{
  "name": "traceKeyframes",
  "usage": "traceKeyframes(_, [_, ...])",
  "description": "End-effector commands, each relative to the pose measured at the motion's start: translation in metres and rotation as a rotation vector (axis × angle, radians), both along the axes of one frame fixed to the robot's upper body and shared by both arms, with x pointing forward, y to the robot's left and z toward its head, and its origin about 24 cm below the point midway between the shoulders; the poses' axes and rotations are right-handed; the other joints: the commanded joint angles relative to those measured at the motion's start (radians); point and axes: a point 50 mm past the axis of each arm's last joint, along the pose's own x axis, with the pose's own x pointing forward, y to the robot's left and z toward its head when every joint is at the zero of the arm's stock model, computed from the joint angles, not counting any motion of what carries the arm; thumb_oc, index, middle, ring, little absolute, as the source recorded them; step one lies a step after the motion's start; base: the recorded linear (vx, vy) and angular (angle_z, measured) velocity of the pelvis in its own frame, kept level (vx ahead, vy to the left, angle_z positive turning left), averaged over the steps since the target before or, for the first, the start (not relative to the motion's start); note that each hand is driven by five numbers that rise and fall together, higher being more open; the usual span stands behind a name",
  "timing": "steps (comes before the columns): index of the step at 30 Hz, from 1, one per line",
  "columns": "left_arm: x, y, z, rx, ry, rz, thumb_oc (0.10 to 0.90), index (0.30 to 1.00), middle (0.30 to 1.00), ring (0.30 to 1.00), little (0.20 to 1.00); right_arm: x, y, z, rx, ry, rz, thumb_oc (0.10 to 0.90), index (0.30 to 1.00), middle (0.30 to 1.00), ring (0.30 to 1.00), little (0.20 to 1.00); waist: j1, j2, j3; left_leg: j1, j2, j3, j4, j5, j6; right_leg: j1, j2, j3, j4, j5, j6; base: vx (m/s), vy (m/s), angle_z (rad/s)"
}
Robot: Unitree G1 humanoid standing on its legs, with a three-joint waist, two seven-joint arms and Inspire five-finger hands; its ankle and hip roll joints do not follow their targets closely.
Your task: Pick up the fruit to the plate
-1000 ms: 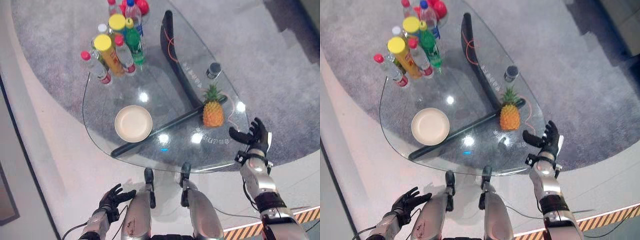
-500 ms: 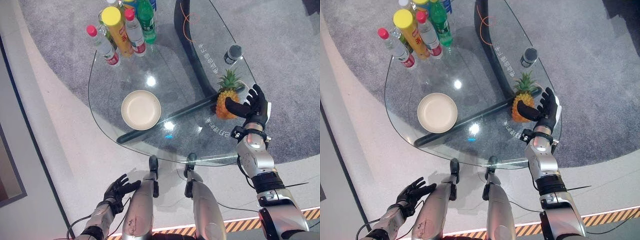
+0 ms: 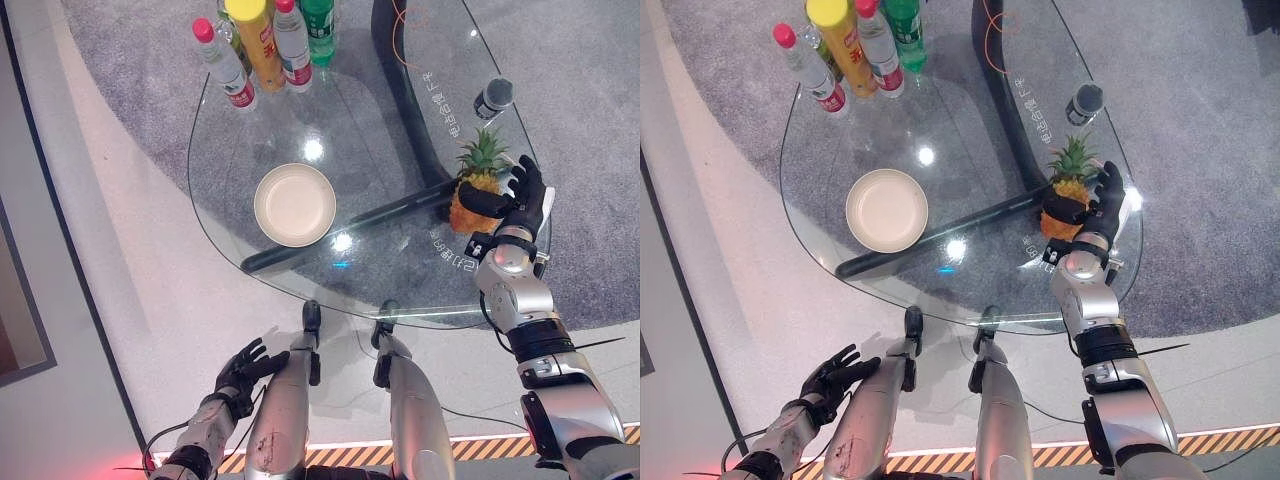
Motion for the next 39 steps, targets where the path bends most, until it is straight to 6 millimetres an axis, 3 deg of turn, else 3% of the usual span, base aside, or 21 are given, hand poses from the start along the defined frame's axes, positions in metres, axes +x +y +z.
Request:
traceKeyframes(1, [-0.026,0.0,-0.013,-0.018,0.07,-0.019,0.8,0.9,0.9,0.9,0.9,-0.003,-0.021,0.058,-0.203,-0.174,-0.091,0.8,0.9,0.9,0.9,0.9,-0.001,0.013,-0.015,-0.02,-0.057,-0.011,0.056,-0.072,0.001,-0.009,0.038,-0.046,0.098,-0.044,0.023,0.01,0.039,0.0])
traceKeyframes(16, [-0.019,-0.008,-0.011,-0.045,0.049,-0.022,0.8,0.9,0.9,0.9,0.9,0.001,-0.021,0.058,-0.268,-0.086,-0.168,0.8,0.9,0.9,0.9,0.9,0.004,0.022,-0.015,-0.037,-0.058,-0.008,0.058,-0.072,0.0,-0.035,0.03,-0.05,0.112,-0.045,0.023,0.0,0.007,0.0])
traceKeyframes(39, [-0.019,-0.018,-0.013,-0.074,0.045,-0.057,0.8,0.9,0.9,0.9,0.9,0.013,-0.028,0.015,0.046,0.138,-0.313,0.8,0.9,0.9,0.9,0.9,0.031,0.053,-0.015,-0.051,-0.069,-0.012,0.051,-0.066,-0.001,-0.057,0.02,-0.061,0.115,-0.04,0.012,0.0,0.0,0.0])
